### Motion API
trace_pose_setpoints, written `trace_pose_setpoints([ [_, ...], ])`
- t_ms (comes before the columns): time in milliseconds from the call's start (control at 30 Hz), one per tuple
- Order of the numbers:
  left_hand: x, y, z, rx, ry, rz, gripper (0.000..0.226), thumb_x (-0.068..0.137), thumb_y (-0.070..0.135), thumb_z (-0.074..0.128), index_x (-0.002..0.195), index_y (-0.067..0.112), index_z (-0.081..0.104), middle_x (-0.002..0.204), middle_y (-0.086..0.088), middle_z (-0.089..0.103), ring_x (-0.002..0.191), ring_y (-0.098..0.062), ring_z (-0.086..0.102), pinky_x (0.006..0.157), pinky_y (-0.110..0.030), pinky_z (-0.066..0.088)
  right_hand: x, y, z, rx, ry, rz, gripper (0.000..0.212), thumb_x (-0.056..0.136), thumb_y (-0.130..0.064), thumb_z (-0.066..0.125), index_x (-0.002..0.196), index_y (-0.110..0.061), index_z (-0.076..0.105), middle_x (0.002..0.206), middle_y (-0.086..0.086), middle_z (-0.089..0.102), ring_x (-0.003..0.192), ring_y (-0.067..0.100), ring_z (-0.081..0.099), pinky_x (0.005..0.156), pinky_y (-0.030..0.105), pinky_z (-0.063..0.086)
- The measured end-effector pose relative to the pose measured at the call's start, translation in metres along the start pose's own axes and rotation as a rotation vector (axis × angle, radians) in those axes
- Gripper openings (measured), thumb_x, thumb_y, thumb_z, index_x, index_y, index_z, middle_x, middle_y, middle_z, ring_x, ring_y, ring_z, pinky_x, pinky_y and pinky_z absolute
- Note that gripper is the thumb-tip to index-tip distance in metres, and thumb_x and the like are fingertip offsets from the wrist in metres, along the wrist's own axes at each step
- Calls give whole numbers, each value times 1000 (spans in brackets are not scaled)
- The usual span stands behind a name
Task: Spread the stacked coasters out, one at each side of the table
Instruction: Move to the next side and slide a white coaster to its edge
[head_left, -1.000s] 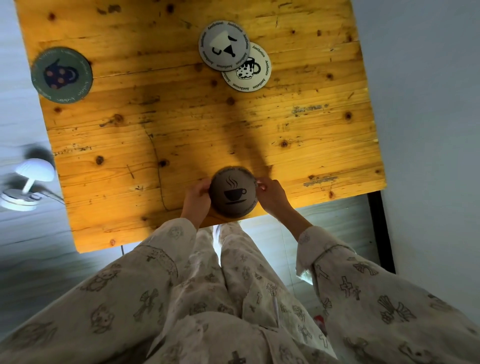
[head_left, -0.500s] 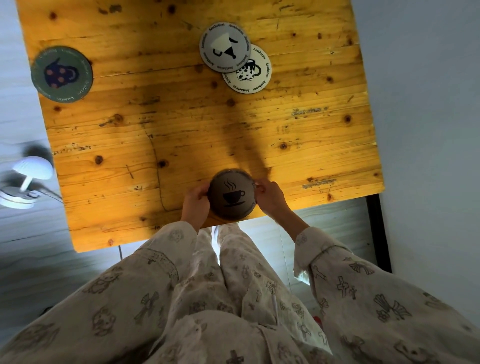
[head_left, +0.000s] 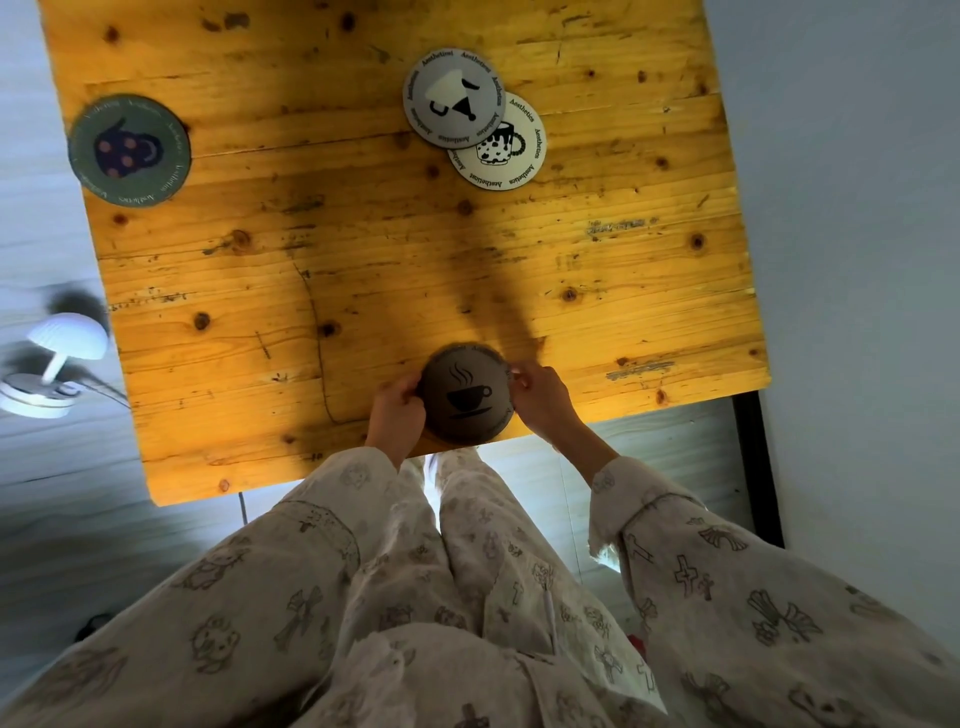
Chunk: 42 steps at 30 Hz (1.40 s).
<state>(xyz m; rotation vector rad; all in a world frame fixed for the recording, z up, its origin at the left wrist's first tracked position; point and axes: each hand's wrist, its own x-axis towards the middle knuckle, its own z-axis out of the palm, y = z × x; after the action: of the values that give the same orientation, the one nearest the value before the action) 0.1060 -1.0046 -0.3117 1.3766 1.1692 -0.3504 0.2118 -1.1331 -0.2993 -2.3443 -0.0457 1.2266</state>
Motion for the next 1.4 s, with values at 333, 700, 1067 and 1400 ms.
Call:
trace_pose_setpoints([
  [333, 41, 54, -29, 617, 73, 320, 46, 89, 15, 45, 134, 17, 37, 145, -15, 33, 136, -34, 25, 112, -46, 20, 35, -47, -46, -231, 98, -169, 36, 95, -16, 46, 129, -6, 49, 130, 23, 51, 118, 38, 50, 102, 45, 41],
  [700, 135, 146, -56, 1073, -10, 330, 121, 65, 50, 72, 136, 38, -25, 148, -4, -37, 138, -30, -29, 104, -71, -3, 145, -152, -94, -564, 319, -538, 50, 94, -24, 49, 139, -10, 35, 150, 13, 31, 140, 28, 25, 114, 41, 27],
  [1067, 144, 138, -50, 1082, 11, 312, 125, 63, 54, 70, 123, 42, -39, 135, 1, -50, 135, -30, -34, 102, -73, -2, 194, -201, -65, -1006, 316, -629, 51, 95, -36, 39, 141, -16, 30, 151, 17, 29, 140, 34, 24, 113, 48, 28],
  [1400, 141, 142, -56, 1107, -17, 293, 124, 63, 56, 69, 122, 42, -39, 144, -4, -44, 135, -29, -35, 102, -74, -2, 159, -166, -100, -1017, 540, -854, 35, 73, -3, 43, 89, -10, 74, 82, 3, 78, 72, 18, 73, 45, 25, 56],
])
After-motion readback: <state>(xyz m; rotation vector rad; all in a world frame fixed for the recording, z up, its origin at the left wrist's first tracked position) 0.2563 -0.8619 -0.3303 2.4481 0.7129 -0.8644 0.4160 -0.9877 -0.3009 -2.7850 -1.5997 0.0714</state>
